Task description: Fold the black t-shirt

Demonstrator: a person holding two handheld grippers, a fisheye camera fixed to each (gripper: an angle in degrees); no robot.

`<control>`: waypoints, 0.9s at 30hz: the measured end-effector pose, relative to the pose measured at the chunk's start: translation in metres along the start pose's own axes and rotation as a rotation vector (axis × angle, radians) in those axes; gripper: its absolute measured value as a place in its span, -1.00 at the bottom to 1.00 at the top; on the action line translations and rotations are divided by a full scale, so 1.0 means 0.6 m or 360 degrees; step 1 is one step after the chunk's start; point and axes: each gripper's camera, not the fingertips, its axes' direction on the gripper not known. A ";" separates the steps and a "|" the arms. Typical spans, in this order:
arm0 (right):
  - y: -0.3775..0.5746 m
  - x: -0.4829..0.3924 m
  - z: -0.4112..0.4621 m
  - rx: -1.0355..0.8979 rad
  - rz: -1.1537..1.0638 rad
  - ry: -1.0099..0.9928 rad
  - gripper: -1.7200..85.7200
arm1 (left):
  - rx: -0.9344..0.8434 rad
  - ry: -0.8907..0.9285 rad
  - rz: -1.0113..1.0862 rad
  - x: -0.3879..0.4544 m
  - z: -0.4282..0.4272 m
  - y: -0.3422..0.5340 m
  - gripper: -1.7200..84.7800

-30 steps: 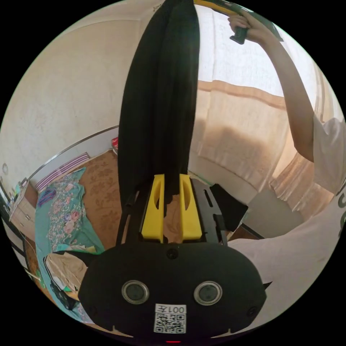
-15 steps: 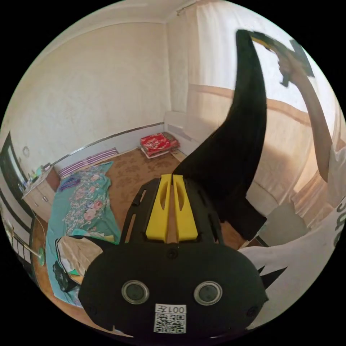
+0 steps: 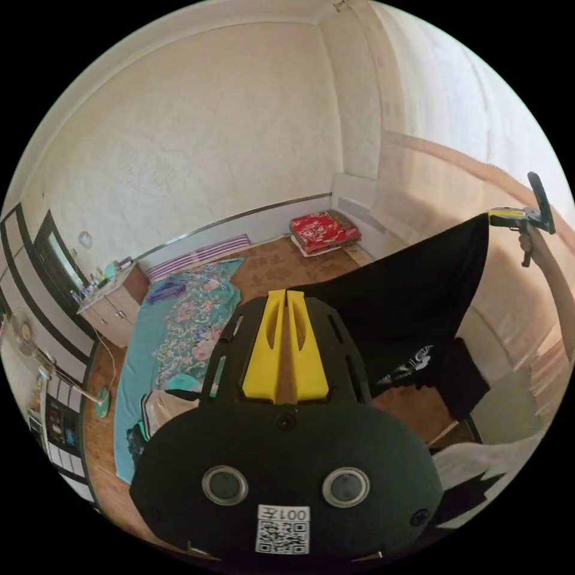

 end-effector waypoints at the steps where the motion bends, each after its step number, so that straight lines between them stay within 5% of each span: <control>1: -0.012 0.012 0.020 -0.0008 0.0013 -0.0005 -0.95 | -0.0016 -0.0038 -0.0006 -0.009 0.016 -0.028 -0.98; 11: -0.206 0.116 0.124 0.0331 -0.0008 -0.0082 -0.95 | 0.0178 -0.0353 -0.0090 -0.124 0.026 -0.231 -0.98; 27: -0.229 0.054 0.121 0.0437 -0.0214 -0.0145 -0.95 | 0.0309 -0.0088 0.0032 -0.173 -0.019 -0.194 -0.98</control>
